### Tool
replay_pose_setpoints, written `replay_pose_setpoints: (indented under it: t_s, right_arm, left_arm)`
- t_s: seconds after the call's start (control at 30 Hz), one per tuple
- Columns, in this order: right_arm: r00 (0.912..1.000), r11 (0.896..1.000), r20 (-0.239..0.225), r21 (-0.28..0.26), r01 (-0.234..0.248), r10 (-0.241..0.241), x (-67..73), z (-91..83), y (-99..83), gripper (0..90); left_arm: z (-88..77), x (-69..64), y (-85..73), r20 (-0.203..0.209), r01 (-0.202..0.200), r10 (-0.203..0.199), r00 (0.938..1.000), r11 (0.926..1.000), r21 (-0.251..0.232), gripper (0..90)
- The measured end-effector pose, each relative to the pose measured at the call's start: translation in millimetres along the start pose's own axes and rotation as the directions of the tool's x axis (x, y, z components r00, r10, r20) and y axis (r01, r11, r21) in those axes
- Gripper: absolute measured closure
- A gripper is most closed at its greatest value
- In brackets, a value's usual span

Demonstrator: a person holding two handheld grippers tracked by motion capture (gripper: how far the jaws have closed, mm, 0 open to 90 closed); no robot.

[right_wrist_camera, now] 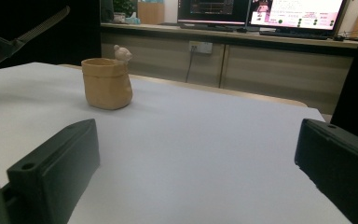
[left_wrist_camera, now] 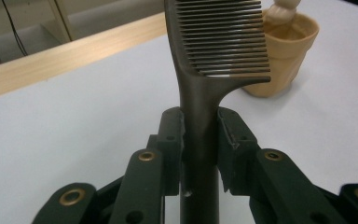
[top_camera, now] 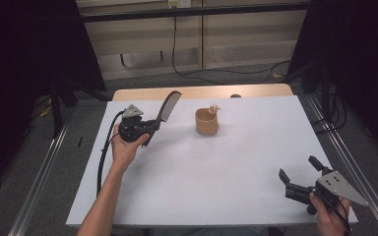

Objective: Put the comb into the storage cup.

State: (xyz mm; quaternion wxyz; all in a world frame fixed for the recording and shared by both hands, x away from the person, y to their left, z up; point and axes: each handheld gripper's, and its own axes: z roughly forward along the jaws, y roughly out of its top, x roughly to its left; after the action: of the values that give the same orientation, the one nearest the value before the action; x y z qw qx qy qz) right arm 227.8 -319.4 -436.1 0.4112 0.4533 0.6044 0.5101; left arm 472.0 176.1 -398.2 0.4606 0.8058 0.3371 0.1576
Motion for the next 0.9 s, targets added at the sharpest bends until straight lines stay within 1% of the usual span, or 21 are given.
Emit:
replay_pose_setpoints:
  t_s: [0.03,0.07,0.1,0.13,0.23,0.27,0.3,0.33,0.37,0.4,0.43,0.47,0.5,0.57,0.6,0.67,0.73,0.77,0.8,0.83,0.9]
  right_arm:
    - [1.0,1.0,0.0,0.0,0.0,0.0,0.0,0.0,0.0,0.0]
    - [1.0,1.0,0.004,0.0,-0.002,0.002,-0.2,0.1,0.0,0.0]
    - [1.0,1.0,0.005,0.0,-0.003,0.003,-0.3,0.3,-0.2,0.0]
    - [1.0,1.0,0.005,0.001,-0.004,0.004,-0.3,0.4,-0.3,0.0]
    - [1.0,1.0,0.001,0.002,-0.001,0.001,0.3,0.0,-0.2,0.0]
    - [1.0,1.0,0.002,-0.002,0.001,-0.001,0.7,0.0,-0.1,0.0]
    - [1.0,1.0,0.002,-0.002,0.001,-0.001,0.7,0.0,-0.1,0.0]
    - [1.0,1.0,0.004,-0.003,0.004,-0.004,0.8,-0.2,0.0,0.0]
    - [1.0,1.0,0.002,-0.003,0.003,-0.003,0.8,-0.3,0.0,0.0]
    - [1.0,1.0,0.004,-0.003,0.0,0.0,0.5,-0.3,-0.2,0.0]
    - [1.0,1.0,0.004,-0.003,0.0,0.0,0.5,-0.3,-0.2,0.0]
    - [1.0,1.0,0.005,-0.002,-0.002,0.002,0.3,-0.1,-0.2,0.0]
    - [1.0,1.0,0.005,-0.002,-0.002,0.002,0.3,-0.1,-0.2,0.0]
    - [1.0,1.0,0.004,-0.002,0.0,0.0,0.8,-0.1,-0.2,0.0]
    - [1.0,1.0,0.004,-0.002,0.0,0.0,0.8,-0.1,-0.2,0.0]
    - [1.0,1.0,0.004,-0.002,0.001,-0.001,1.2,-0.3,-0.2,0.0]
    - [1.0,1.0,0.005,-0.002,-0.001,0.001,0.8,-0.1,-0.3,0.0]
    - [1.0,1.0,0.005,0.0,-0.003,0.003,0.6,-0.1,-0.4,0.0]
    - [1.0,1.0,0.005,0.0,-0.003,0.003,0.6,-0.1,-0.4,0.0]
    - [1.0,1.0,0.007,0.001,-0.002,0.002,0.3,0.1,-0.4,0.0]
    - [1.0,1.0,0.007,0.0,-0.001,0.001,0.4,-0.1,-0.3,0.0]
  left_arm:
    - [0.0,0.0,0.0,0.0,0.0,0.0,1.0,1.0,0.0,72.8]
    - [-0.6,-0.6,-0.6,0.001,0.0,0.0,1.0,0.9994,-0.033,72.8]
    - [-1.4,0.2,-0.6,0.0,-0.012,0.012,0.9999,0.9992,-0.039,72.8]
    - [-1.3,-0.4,-0.8,-0.002,-0.015,0.015,0.9999,0.9988,-0.046,72.8]
    - [-1.5,-0.9,-1.3,-0.002,-0.012,0.012,0.9999,0.9981,-0.06,72.8]
    - [-1.8,-0.2,-1.3,-0.003,-0.011,0.011,0.9999,0.9969,-0.078,72.8]
    - [-1.8,-0.2,-1.3,-0.003,-0.011,0.011,0.9999,0.9969,-0.078,72.8]
    - [-2.4,-0.3,-1.3,-0.003,-0.003,0.003,1.0,0.9959,-0.09,72.8]
    - [-3.4,0.1,-1.1,-0.009,-0.009,0.008,0.9999,0.9946,-0.103,72.8]
    - [-5.2,0.1,-0.8,-0.017,-0.01,0.008,0.9998,0.9914,-0.131,72.8]
    - [-5.2,0.1,-0.8,-0.017,-0.01,0.008,0.9998,0.9914,-0.131,72.8]
    - [-6.8,0.1,-0.3,-0.01,0.0,-0.001,1.0,0.9876,-0.157,72.8]
    - [-6.8,0.1,-0.3,-0.01,0.0,-0.001,1.0,0.9876,-0.157,72.8]
    - [-9.3,-0.7,1.6,-0.029,-0.005,0.0,0.9996,0.984,-0.178,72.7]
    - [-9.3,-0.7,1.6,-0.029,-0.005,0.0,0.9996,0.984,-0.178,72.7]
    - [-10.5,-0.9,2.4,-0.025,-0.003,-0.002,0.9997,0.9801,-0.199,72.8]
    - [-11.7,-1.0,3.3,-0.031,-0.01,0.004,0.9995,0.9781,-0.208,72.8]
    - [-12.4,-1.1,3.5,-0.029,-0.012,0.006,0.9996,0.9759,-0.218,72.8]
    - [-12.4,-1.1,3.5,-0.029,-0.012,0.006,0.9996,0.9759,-0.218,72.7]
    - [-13.0,-1.9,3.6,-0.03,-0.003,-0.004,0.9995,0.9733,-0.23,72.8]
    - [-13.5,-2.4,4.1,-0.032,-0.01,0.003,0.9995,0.9707,-0.24,72.8]
